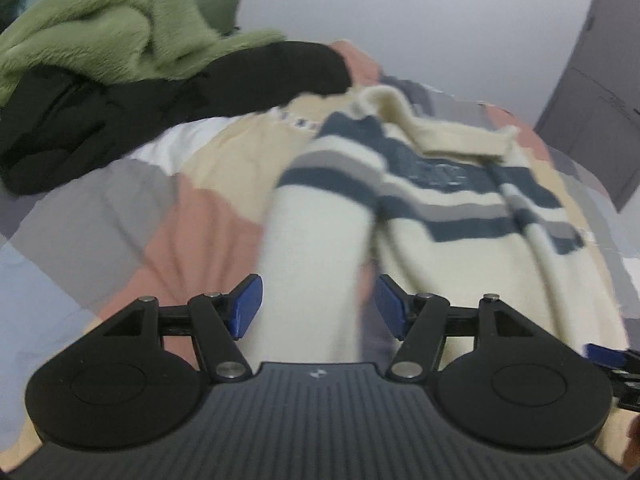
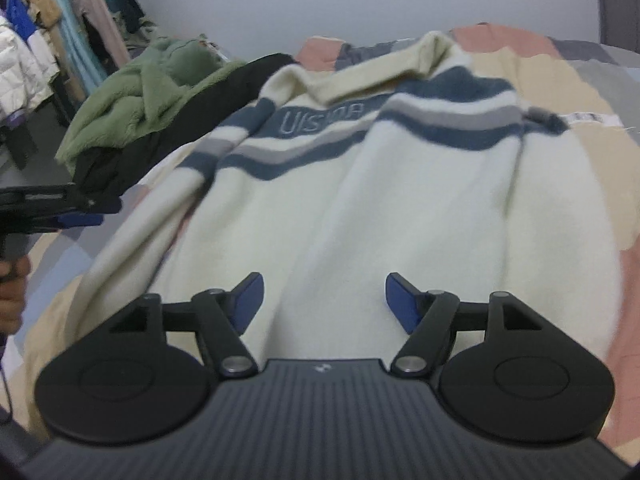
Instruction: Fold large clothes
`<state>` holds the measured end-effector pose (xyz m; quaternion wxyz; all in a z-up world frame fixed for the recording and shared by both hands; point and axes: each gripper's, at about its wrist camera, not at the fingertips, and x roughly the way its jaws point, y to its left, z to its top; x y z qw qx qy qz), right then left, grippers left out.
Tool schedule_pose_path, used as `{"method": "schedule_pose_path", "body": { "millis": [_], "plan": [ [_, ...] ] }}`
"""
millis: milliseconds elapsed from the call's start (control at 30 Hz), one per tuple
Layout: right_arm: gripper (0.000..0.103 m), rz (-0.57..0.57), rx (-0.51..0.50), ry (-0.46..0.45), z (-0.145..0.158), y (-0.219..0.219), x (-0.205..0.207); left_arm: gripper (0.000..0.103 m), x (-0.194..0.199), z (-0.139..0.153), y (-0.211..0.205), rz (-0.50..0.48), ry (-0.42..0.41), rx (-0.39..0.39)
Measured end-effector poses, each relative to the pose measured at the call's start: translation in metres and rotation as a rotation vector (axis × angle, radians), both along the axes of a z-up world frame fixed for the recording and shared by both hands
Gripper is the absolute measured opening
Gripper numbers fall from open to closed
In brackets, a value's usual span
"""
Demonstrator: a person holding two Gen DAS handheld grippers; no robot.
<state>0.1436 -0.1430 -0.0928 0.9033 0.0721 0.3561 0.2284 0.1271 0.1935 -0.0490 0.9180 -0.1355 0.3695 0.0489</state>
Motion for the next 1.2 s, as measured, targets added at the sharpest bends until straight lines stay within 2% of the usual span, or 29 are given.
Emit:
{"method": "schedule_pose_path", "body": {
  "millis": [133, 233, 333, 367, 533, 600, 633, 700, 733, 767, 1033, 1100, 1200],
  "plan": [
    [0.069, 0.009, -0.073, -0.067, -0.003, 0.017, 0.0, 0.069, 0.014, -0.02, 0.01, -0.021, 0.065, 0.014],
    [0.065, -0.005, -0.132, -0.076, -0.013, 0.024, 0.005, 0.07, 0.02, -0.031, 0.009, -0.063, 0.082, 0.009],
    [0.046, -0.021, -0.196, -0.074, -0.022, 0.028, 0.008, 0.071, 0.026, -0.042, 0.002, -0.091, 0.109, 0.01],
    [0.043, -0.03, -0.201, -0.076, -0.022, 0.027, 0.008, 0.071, 0.029, -0.046, 0.0, -0.091, 0.127, 0.017],
    [0.022, -0.075, -0.108, -0.044, -0.009, 0.005, 0.011, 0.07, 0.034, -0.054, -0.004, -0.059, 0.14, 0.019],
    [0.017, -0.094, -0.084, -0.034, -0.002, -0.007, 0.013, 0.059, 0.034, -0.054, -0.002, -0.03, 0.13, 0.004],
    [0.016, -0.113, -0.086, -0.033, 0.003, -0.013, 0.015, 0.047, 0.034, -0.053, -0.001, -0.015, 0.126, -0.003],
    [0.015, -0.147, -0.096, -0.05, 0.013, -0.03, 0.021, 0.035, 0.035, -0.052, 0.003, 0.027, 0.123, -0.026],
    [0.015, -0.166, -0.104, -0.057, 0.019, -0.04, 0.026, 0.023, 0.034, -0.049, 0.006, 0.052, 0.113, -0.041],
    [0.015, -0.185, -0.113, -0.064, 0.025, -0.05, 0.032, 0.017, 0.034, -0.046, 0.01, 0.078, 0.097, -0.051],
    [0.015, -0.321, -0.227, -0.151, 0.079, -0.145, 0.095, 0.015, 0.03, 0.001, 0.068, 0.305, -0.126, -0.041],
    [0.015, -0.352, -0.243, -0.167, 0.091, -0.169, 0.119, 0.015, 0.036, 0.013, 0.087, 0.351, -0.16, -0.011],
    [0.015, -0.431, -0.25, -0.212, 0.109, -0.204, 0.152, 0.015, 0.048, 0.02, 0.112, 0.424, -0.199, -0.014]
  ]
}}
